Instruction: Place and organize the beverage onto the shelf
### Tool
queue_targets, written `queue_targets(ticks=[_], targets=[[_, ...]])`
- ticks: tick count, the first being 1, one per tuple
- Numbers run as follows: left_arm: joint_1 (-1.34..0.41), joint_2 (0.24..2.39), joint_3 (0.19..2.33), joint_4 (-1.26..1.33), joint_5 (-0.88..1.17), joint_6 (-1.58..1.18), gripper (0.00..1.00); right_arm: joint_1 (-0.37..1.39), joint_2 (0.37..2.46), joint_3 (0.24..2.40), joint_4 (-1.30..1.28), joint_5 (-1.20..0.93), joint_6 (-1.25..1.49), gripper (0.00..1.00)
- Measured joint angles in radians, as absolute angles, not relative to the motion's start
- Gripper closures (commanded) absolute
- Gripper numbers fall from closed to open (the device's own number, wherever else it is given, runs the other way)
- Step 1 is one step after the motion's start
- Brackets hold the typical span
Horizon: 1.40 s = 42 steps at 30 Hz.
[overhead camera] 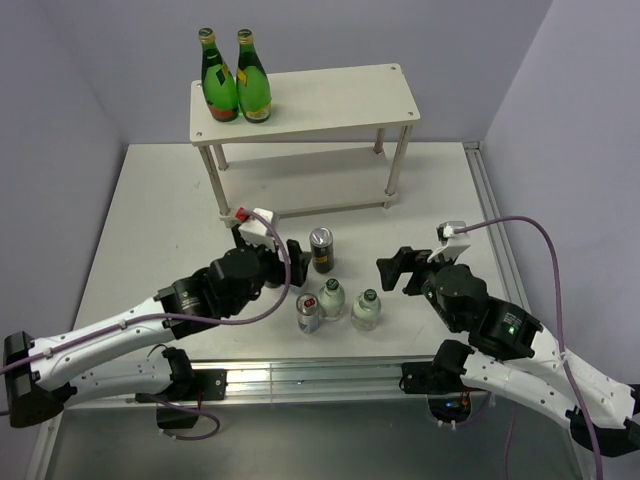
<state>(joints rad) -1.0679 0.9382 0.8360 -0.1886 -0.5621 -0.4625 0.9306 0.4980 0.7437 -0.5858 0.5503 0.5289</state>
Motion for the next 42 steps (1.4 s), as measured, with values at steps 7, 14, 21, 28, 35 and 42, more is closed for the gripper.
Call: queue_targets(ticks=[7,14,21,28,35,42], targets=[[-1.138,1.079,0.834,-0.096,-0.535,-0.431,0.03,0.985,0.495,0.715,-0.596,0.633,0.568,0.00],[-1.166,1.160,0.814,-0.035,-0.519,-0.433,0.04,0.986,0.482,0.710,-0.599,0.667,0.583,0.00],[-1.267,1.213,0.814,-0.004,-0.532,-0.452,0.05,0.986,0.477,0.707,-0.599,0.680,0.590,0.00],[-1.325,1.254,0.808,0.018,-0.561,-0.484,0.05,0.986,0.471,0.699,-0.604,0.690,0.595,0.00],[-1.325,1.339,0.807,0.059,-0.609,-0.488,0.07,0.993,0.453,0.699,-0.607,0.692,0.601,0.00],[-1.325,1.370,0.782,0.117,-0.675,-0.501,0.23,0.999,0.450,0.695,-0.606,0.693,0.605,0.00]])
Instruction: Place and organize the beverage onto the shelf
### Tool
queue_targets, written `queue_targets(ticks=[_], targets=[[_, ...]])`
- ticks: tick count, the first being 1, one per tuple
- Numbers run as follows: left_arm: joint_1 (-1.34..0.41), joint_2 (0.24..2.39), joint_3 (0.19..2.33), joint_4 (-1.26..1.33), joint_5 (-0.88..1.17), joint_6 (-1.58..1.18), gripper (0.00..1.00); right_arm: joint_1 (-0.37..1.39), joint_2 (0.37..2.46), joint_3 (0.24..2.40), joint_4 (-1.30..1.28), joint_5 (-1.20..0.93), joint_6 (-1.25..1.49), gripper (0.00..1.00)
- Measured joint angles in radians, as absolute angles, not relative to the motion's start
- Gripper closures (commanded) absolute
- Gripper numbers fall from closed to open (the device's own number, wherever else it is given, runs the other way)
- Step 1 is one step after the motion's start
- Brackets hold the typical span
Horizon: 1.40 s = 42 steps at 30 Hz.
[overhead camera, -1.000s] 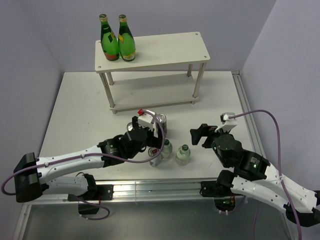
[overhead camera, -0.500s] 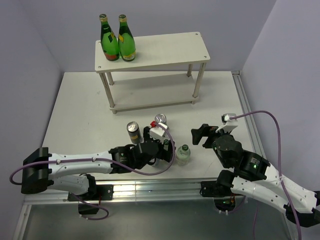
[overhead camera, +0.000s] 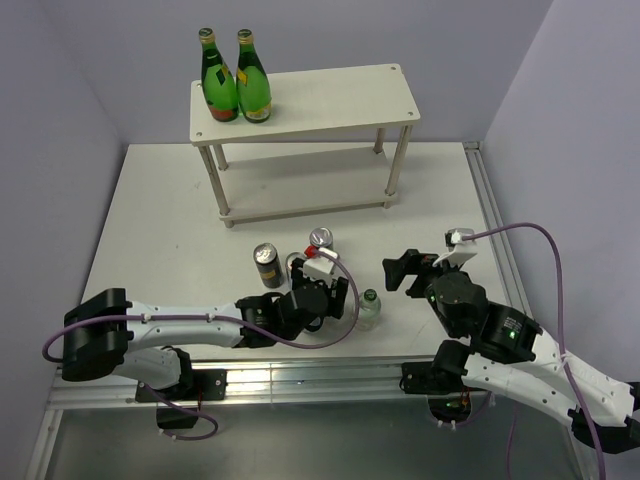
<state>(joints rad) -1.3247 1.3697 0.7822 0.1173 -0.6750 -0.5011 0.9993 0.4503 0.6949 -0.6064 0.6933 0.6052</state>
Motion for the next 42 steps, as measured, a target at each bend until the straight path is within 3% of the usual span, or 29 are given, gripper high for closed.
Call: queue_targets(ticks=[3,14,20,25,29,30,42], targets=[[-1.325,1.370,0.768,0.138,-0.697,-0.503,0.30,0.999,0.451,0.691,-0.606,0.694,0.605,0.00],[-1.325,1.370,0.756,0.199,-0.715,-0.510,0.41,1.002,0.448,0.680,-0.606,0.695,0.605,0.00],[-1.325,1.379,0.756,0.230,-0.716,-0.513,0.60,1.003,0.448,0.680,-0.606,0.695,0.605,0.00],[-1.325,1.390,0.756,0.248,-0.735,-0.509,0.67,1.003,0.447,0.680,-0.606,0.695,0.605,0.00],[-1.326,1.394,0.756,0.253,-0.744,-0.509,0.88,1.003,0.445,0.680,-0.606,0.696,0.605,0.00],[-1.325,1.397,0.757,0.256,-0.749,-0.509,1.00,1.003,0.444,0.680,-0.606,0.696,0.605,0.00],[-1.328,1.419,0.810,0.183,-0.775,-0.505,1.00,1.004,0.440,0.679,-0.606,0.697,0.605,0.00]])
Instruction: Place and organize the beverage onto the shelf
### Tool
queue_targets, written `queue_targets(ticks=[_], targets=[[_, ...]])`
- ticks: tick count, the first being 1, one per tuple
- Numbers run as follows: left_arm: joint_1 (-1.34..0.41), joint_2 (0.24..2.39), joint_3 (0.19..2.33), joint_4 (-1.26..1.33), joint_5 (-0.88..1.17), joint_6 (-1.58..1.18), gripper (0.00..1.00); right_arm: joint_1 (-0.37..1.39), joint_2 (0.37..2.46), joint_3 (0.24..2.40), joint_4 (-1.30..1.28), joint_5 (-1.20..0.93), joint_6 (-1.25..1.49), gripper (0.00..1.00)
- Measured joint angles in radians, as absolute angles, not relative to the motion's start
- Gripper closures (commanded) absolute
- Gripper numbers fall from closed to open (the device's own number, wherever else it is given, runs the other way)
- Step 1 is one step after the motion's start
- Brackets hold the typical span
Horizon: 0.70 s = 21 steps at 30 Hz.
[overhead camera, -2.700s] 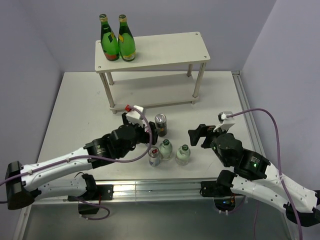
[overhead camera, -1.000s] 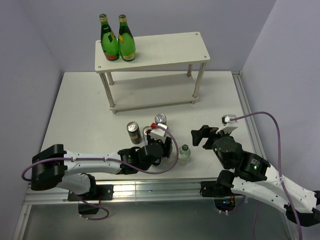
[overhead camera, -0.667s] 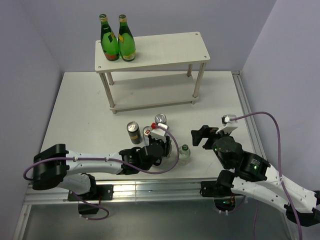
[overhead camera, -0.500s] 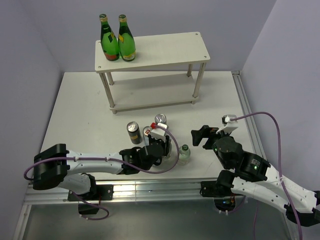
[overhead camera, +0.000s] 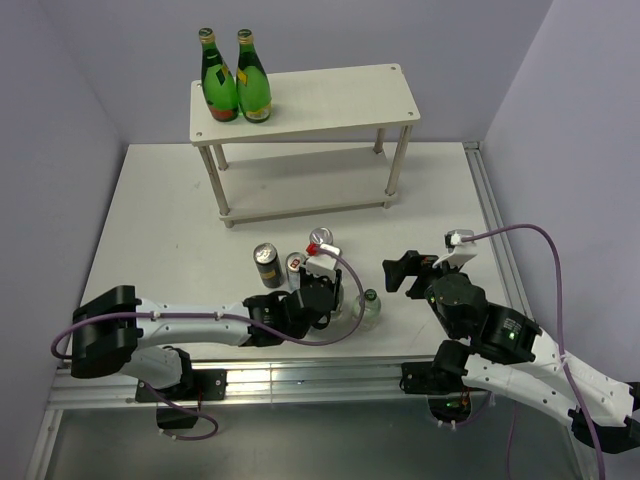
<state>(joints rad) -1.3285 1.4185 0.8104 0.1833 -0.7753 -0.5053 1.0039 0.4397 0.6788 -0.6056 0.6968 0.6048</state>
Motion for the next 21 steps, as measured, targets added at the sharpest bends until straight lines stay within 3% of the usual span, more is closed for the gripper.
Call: queue_targets(ticks=[21], targets=[[-1.329,1.419,1.062,-0.081,-0.766,-0.404,1.00,1.004,0.422,0.660,-0.592,0.697,0.604,0.00]])
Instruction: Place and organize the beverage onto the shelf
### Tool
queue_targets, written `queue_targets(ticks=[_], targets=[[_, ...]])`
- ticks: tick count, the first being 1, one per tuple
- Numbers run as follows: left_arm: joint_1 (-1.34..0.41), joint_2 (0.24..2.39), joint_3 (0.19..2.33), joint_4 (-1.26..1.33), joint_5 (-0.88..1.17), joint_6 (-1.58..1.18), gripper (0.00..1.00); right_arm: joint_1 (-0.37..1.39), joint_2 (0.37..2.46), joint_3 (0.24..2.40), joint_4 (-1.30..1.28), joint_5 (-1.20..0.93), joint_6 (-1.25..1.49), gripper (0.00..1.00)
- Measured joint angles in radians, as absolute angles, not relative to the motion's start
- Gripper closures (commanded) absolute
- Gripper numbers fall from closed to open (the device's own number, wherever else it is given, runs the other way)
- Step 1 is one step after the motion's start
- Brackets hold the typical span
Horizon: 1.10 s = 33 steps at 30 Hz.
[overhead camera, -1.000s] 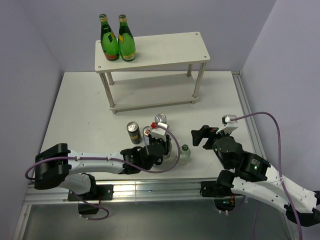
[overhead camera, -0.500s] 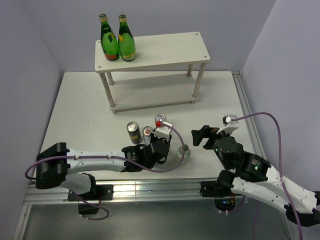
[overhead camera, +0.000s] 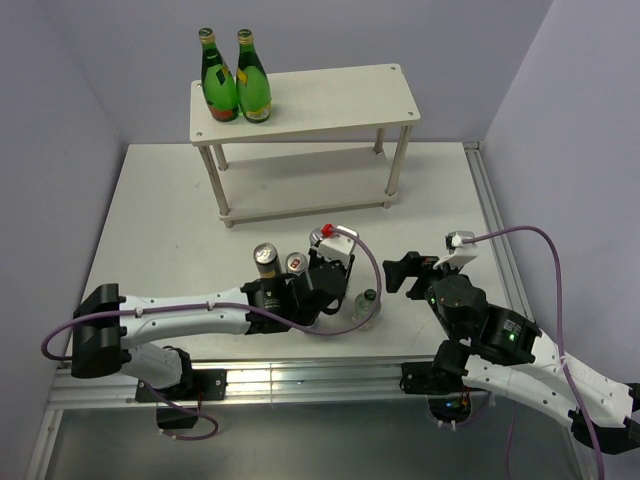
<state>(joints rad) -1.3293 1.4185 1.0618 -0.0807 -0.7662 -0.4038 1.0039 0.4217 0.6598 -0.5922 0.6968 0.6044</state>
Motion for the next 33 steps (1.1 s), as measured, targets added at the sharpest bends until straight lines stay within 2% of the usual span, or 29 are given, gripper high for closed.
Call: queue_targets(ticks=[9,17,25,33], targets=[[-1.282,1.413,1.240,-0.098,-0.783,-0.261,1.00,1.004,0.415,0.660,-0.592,0.697,0.604,0.00],[-1.071,1.368,1.339,-0.094,-0.747,-0.173,1.00,1.004,0.403,0.660,-0.592,0.697,0.604,0.00],[-0.841,1.364,1.290,-0.020,-0.735,-0.141,1.00,1.005,0.403,0.660,-0.592,0.697,0.604,0.00],[-0.744,1.435,1.190,0.121,-0.748,-0.131,1.00,1.006,0.403,0.660,-0.591,0.697,0.604,0.00]])
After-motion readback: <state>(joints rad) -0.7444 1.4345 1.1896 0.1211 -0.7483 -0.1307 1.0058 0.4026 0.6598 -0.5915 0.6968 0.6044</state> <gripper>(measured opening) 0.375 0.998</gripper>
